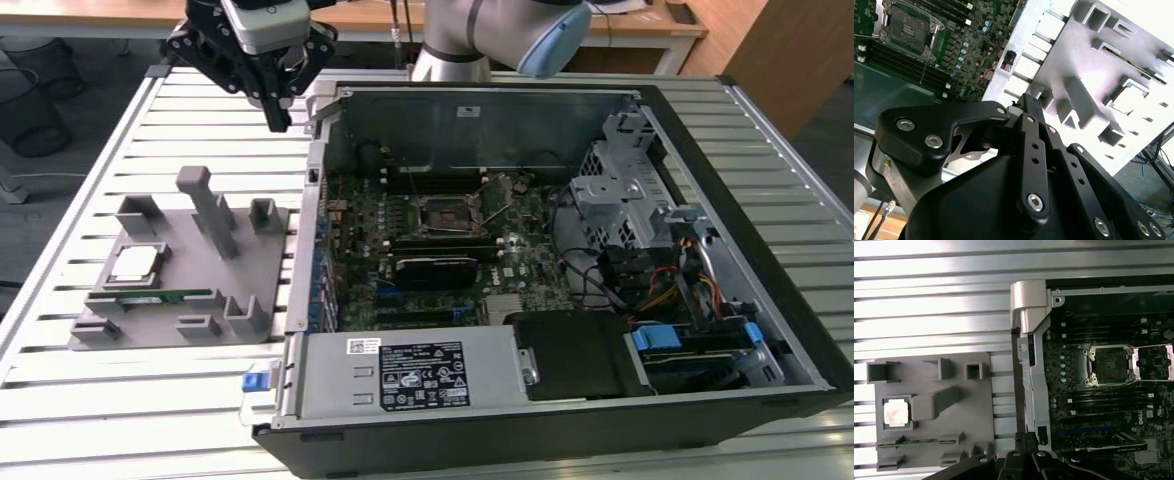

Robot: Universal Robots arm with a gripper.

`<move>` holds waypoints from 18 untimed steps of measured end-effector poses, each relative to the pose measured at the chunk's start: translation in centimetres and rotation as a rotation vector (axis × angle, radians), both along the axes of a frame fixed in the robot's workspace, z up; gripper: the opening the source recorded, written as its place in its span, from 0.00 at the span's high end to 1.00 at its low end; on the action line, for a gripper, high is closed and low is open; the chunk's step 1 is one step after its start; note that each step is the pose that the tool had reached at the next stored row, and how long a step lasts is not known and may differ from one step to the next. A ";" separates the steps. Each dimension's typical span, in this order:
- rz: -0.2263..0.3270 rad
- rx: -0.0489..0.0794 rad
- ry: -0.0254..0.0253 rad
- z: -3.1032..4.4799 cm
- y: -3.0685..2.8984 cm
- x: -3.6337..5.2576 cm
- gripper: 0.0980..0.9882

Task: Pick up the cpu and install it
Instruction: 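Reach for the cpu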

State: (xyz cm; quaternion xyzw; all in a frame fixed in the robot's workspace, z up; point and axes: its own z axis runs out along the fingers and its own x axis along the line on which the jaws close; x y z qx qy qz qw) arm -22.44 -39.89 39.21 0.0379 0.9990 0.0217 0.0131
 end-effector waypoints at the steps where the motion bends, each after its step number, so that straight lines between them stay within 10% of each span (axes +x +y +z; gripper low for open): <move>1: 0.000 0.000 0.0000 0.00 0.00 -0.07 0.99; 18: 0.000 0.000 0.0000 -0.01 0.00 -1.30 0.99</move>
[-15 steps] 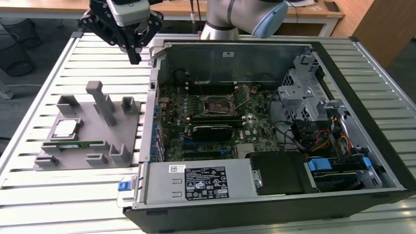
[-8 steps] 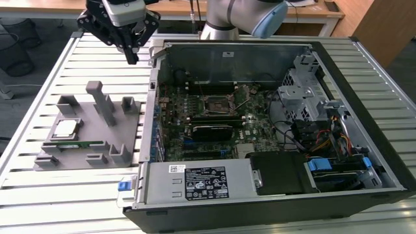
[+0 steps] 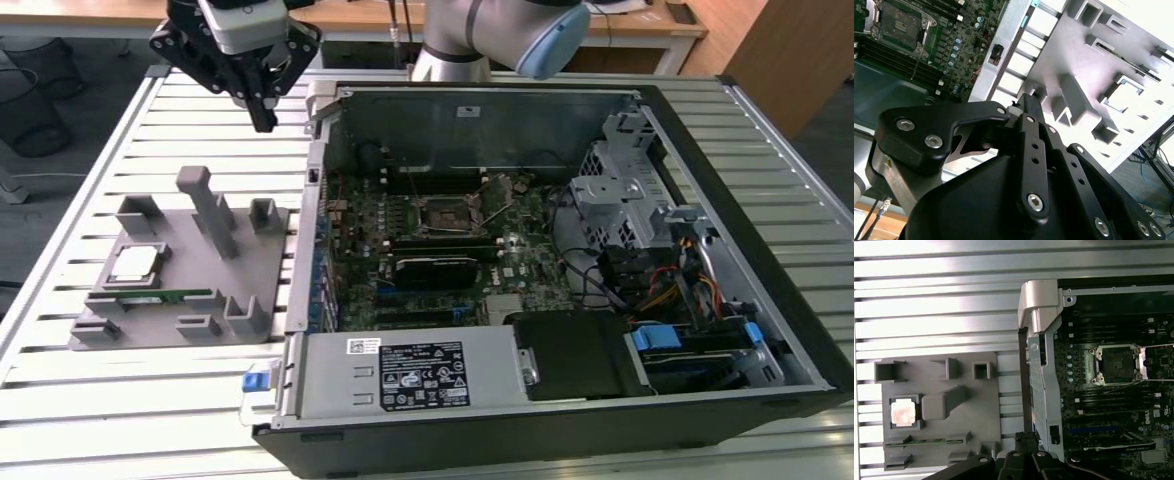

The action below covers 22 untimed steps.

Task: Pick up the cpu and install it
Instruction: 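Reach for the cpu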

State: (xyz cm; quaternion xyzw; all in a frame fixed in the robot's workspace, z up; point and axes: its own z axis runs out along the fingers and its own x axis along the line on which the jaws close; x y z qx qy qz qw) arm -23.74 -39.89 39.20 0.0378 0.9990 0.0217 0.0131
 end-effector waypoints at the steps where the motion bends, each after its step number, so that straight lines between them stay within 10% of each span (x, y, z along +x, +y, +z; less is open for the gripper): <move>1: 0.000 0.000 0.0000 0.00 0.00 -0.08 0.99; 22: 0.000 0.000 0.0001 -0.01 0.00 -1.59 0.99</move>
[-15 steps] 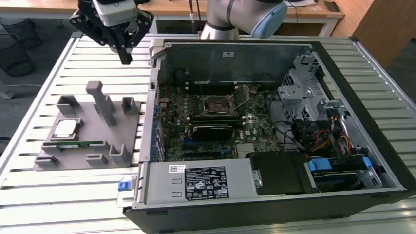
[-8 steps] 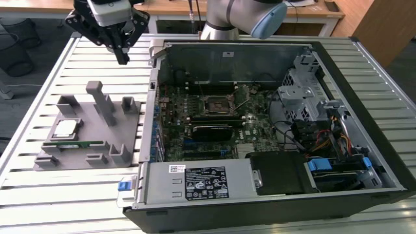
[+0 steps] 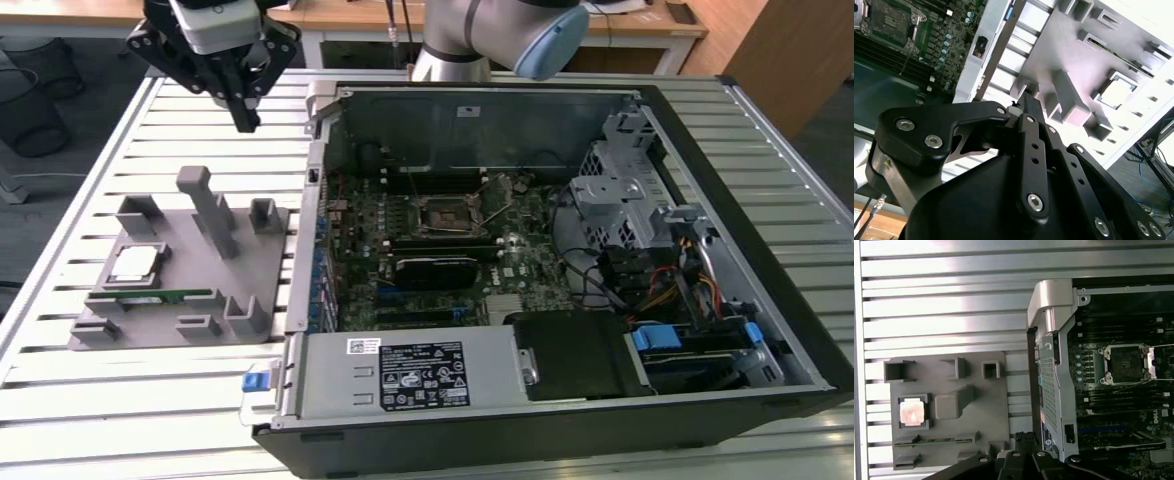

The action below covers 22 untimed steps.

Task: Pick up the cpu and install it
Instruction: 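Reach for the cpu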

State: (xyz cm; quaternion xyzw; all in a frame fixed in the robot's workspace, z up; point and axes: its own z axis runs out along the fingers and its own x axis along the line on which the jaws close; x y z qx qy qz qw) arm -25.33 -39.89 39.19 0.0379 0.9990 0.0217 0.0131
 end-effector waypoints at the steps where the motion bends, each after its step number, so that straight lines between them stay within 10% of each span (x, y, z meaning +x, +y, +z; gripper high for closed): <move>1: 0.000 0.000 0.0000 0.00 0.00 -0.07 0.99; 22: 0.000 0.000 0.0000 -0.02 0.00 -1.37 0.99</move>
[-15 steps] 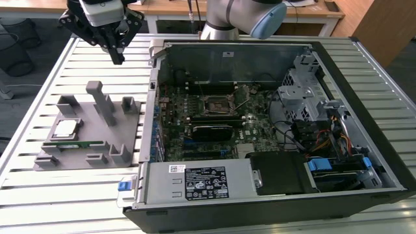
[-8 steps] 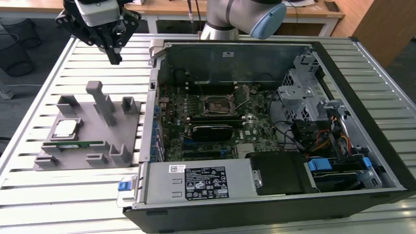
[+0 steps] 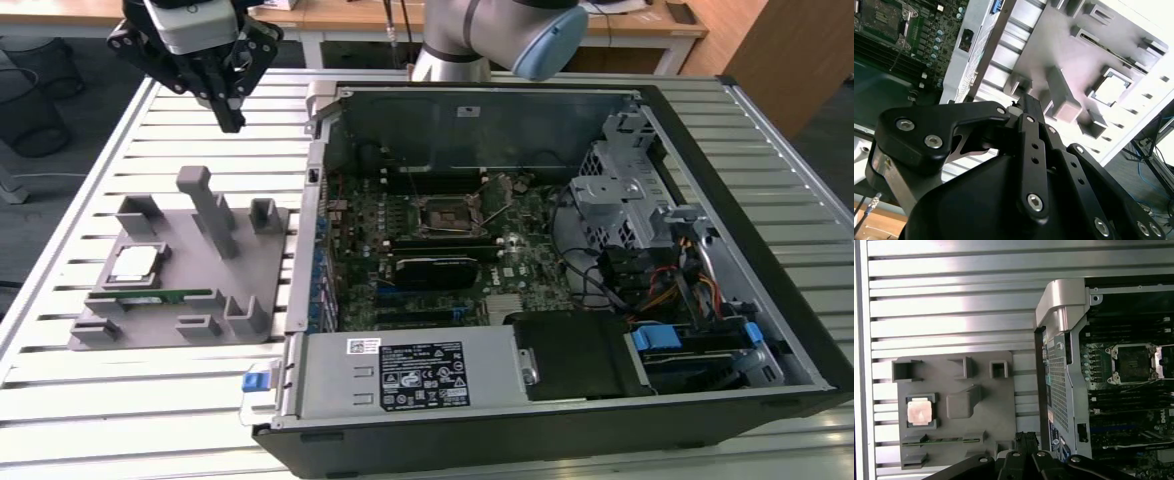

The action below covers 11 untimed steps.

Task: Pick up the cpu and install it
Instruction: 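Reach for the cpu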

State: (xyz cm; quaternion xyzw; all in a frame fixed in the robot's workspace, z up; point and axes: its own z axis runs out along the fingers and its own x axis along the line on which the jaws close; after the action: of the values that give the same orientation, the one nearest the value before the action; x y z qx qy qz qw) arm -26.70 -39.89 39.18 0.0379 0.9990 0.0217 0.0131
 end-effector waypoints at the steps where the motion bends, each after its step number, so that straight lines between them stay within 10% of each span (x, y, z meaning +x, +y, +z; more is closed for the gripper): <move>1: 0.000 0.000 0.0000 0.00 0.00 -0.06 0.99; 11: 0.000 0.000 0.0000 -0.01 0.00 -0.68 0.99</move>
State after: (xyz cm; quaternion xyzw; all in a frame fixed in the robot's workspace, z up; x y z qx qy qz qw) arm -27.38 -39.89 39.17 0.0379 0.9990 0.0217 0.0131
